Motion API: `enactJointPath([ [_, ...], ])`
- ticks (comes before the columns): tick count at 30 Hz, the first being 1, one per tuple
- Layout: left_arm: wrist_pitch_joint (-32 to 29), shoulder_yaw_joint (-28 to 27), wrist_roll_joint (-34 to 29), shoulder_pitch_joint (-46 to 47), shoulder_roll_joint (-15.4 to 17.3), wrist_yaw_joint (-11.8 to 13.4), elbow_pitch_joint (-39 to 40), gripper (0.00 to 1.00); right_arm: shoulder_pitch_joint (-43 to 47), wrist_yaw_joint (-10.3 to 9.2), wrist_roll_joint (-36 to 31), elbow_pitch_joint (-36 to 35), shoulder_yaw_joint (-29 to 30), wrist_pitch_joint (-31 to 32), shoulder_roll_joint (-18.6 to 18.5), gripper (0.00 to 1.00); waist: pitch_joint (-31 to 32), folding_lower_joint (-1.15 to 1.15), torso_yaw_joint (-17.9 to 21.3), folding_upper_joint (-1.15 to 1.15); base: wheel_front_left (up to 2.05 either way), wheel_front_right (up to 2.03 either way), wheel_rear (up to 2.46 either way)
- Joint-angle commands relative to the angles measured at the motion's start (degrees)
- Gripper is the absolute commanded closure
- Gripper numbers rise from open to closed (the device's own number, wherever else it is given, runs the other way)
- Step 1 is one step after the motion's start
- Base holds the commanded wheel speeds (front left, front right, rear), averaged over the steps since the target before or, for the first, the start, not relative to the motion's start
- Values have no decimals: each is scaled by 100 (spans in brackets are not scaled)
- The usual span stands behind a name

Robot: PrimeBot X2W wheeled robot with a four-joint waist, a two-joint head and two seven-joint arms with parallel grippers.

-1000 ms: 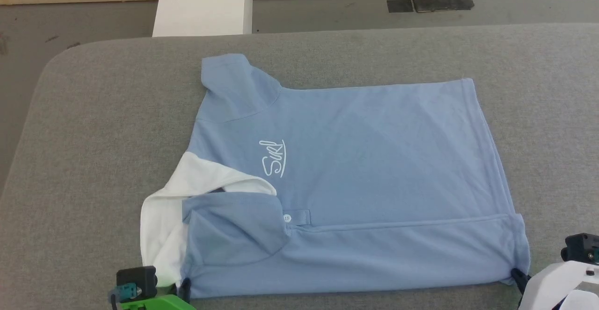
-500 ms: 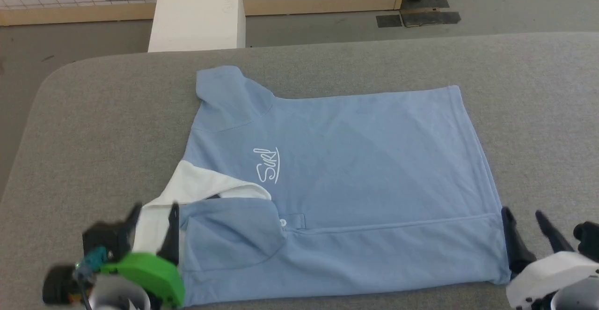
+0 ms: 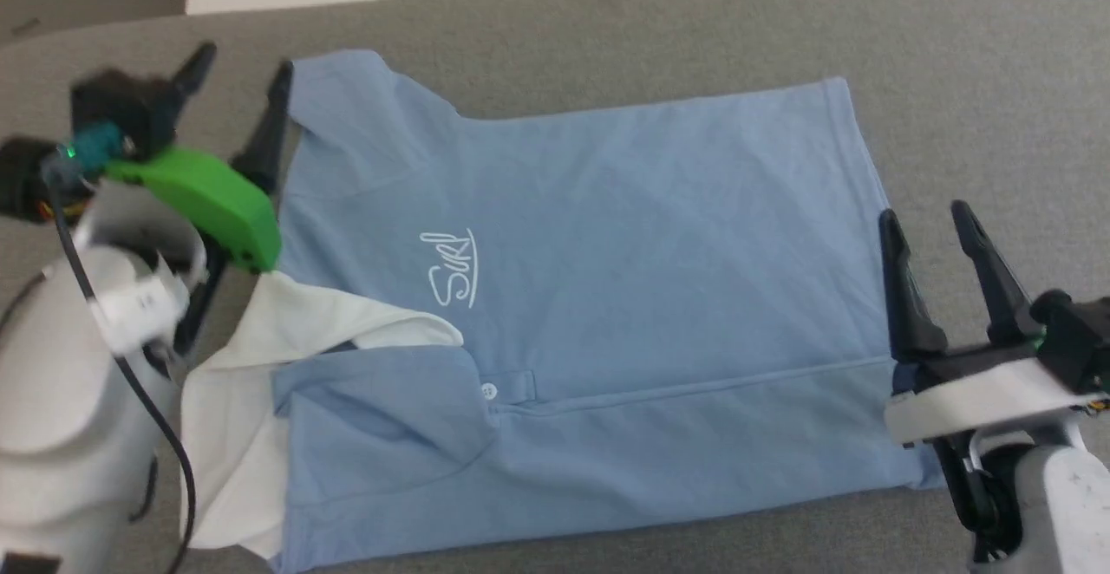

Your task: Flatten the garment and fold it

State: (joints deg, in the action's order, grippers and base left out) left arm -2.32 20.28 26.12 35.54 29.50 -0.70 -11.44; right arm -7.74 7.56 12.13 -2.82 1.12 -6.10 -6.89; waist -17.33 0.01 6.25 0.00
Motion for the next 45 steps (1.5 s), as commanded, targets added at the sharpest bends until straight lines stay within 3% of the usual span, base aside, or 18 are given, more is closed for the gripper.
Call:
enactJointPath([
  [1, -157, -1, 70, 282, 74, -116, -202, 0, -165, -8, 21, 31, -85, -62, -14, 0, -573, -1, 410, 0, 0, 0, 0],
  [8, -1505, -155, 509, 1415, 275, -263, -1077, 0, -678, -8, 153, 99, -378, -179, 88, 0, -1188, -1, 845, 0, 0, 0, 0],
  [15, -3262, -236, 859, 1912, 525, 85, -1456, 0, -939, -8, 247, 253, -589, -314, 145, 0, -1518, -1, 1117, 0, 0, 0, 0],
  [23, -4409, -132, 765, 1783, 976, 522, -1160, 0, -1019, -8, 283, 377, -667, -367, 182, 0, -1641, -1, 1226, 0, 0, 0, 0],
  [24, -4535, -104, 783, 1738, 1008, 521, -1090, 60, -1048, -8, 274, 384, -683, -346, 175, 0, -1651, -1, 1227, 0, 0, 0, 0],
  [25, -4611, -114, 830, 1702, 1014, 531, -1031, 100, -1085, -8, 268, 387, -689, -326, 168, 0, -1659, -1, 1226, 0, 0, 0, 0],
  [33, -4869, -81, 966, 1545, 1020, 587, -486, 100, -2246, -8, 51, 594, -698, 430, -31, 0, -1722, -1, 1129, 0, 0, 0, 0],
  [45, -5028, 115, 923, 1739, 890, 602, -120, 100, -5019, -8, 6, 3052, -707, 3510, -16, 0, -1933, -1, 790, 0, 0, 0, 0],
])
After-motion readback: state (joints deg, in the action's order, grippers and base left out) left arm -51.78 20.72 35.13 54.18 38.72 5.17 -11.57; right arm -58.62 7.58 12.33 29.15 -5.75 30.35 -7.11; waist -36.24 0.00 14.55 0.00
